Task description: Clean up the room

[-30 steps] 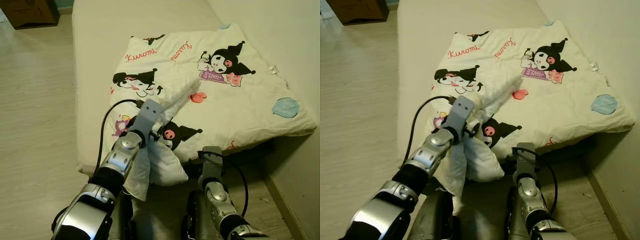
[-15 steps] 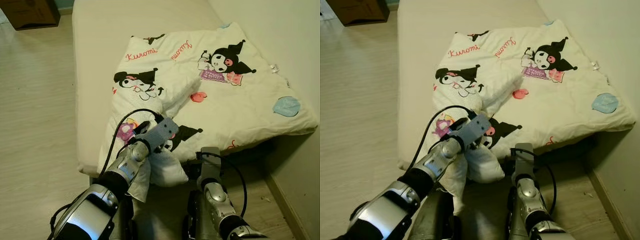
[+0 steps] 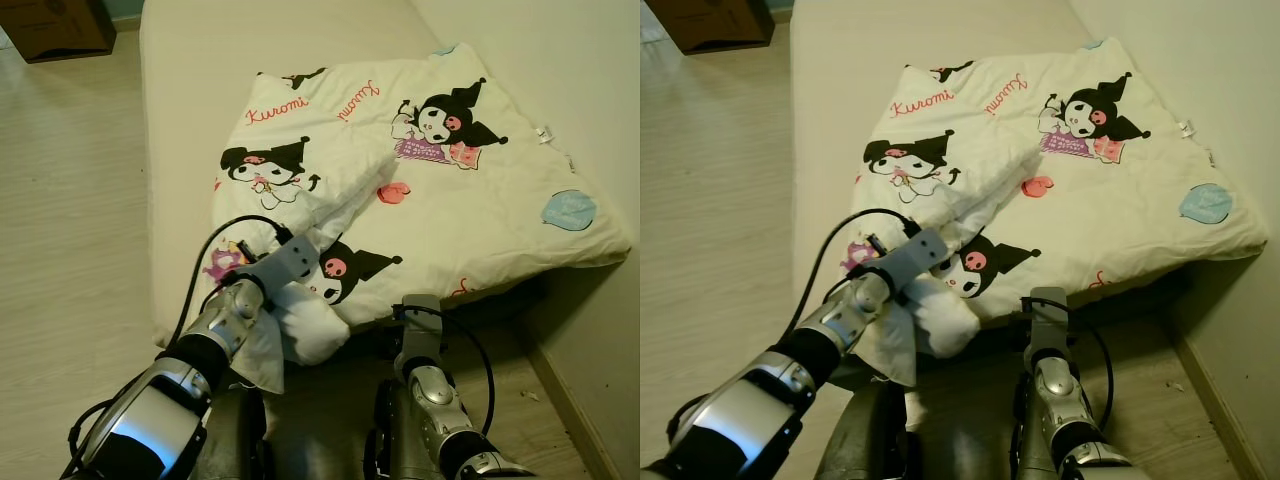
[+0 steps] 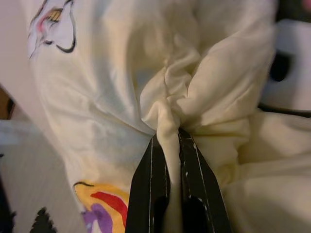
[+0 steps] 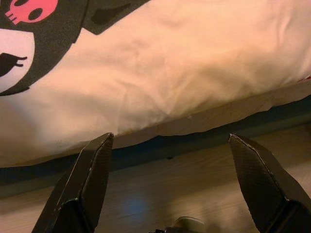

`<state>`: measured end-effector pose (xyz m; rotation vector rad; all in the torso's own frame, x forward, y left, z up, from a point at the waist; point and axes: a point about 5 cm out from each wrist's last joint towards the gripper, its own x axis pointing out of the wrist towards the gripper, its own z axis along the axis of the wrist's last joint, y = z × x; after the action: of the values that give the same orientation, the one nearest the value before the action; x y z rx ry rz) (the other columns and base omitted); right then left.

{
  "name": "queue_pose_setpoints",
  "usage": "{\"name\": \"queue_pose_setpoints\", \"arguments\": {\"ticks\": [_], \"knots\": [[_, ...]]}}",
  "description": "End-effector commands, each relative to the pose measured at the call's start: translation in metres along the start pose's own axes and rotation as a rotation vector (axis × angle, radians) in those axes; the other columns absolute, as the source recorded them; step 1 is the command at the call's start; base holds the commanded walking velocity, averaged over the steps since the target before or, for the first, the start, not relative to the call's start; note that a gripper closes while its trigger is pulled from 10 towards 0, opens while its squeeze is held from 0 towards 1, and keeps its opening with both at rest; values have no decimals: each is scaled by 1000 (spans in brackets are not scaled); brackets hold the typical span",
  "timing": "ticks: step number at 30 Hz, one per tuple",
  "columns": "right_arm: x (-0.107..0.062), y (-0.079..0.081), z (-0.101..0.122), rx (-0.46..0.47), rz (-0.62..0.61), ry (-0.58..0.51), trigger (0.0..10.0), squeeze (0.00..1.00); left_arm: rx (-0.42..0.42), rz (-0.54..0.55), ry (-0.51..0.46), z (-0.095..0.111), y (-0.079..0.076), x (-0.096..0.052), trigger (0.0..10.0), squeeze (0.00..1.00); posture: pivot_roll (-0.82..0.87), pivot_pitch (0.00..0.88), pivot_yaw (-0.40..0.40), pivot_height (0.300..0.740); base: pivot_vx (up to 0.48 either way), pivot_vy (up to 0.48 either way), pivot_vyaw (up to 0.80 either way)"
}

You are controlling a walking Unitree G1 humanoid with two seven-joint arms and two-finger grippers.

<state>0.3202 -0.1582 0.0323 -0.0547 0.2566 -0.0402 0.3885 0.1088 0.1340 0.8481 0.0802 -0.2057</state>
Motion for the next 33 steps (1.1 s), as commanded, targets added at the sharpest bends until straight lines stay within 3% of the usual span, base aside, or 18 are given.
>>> {"name": "queue_pose_setpoints", "arguments": {"ticks": [1,5,7,12,20,22,27,29,33], "knots": [[-4,2,-10,2,9,34,10000,0,-6,25,76,-20,6,-3,0,0,2,360,56,609,0,0,0],[-4,2,-9,0,12,33,10000,0,-57,79,95,-25,21,-2,0,0,4,360,51,609,0,0,0],[-4,2,-9,-1,14,34,10000,0,-134,140,115,-31,35,-2,0,0,7,361,50,609,0,0,0],[-4,3,-9,-2,18,36,10000,0,-235,225,168,-46,55,-6,0,0,7,361,50,609,0,0,0],[-4,6,-9,-2,36,39,10000,0,-382,399,353,-109,89,-34,0,0,10,365,43,609,0,0,0],[-4,6,-9,-2,36,39,10000,0,-382,399,353,-109,89,-34,0,0,10,365,43,609,0,0,0],[-3,7,-9,-6,45,39,10000,0,-451,536,440,-137,113,-53,0,0,10,364,39,609,0,0,0],[-3,7,-9,-6,45,39,10000,0,-451,536,440,-137,113,-53,0,0,10,364,39,609,0,0,0],[-3,8,-8,-8,54,40,10000,0,-529,629,503,-154,125,-66,0,0,9,366,38,609,0,0,0]]}}
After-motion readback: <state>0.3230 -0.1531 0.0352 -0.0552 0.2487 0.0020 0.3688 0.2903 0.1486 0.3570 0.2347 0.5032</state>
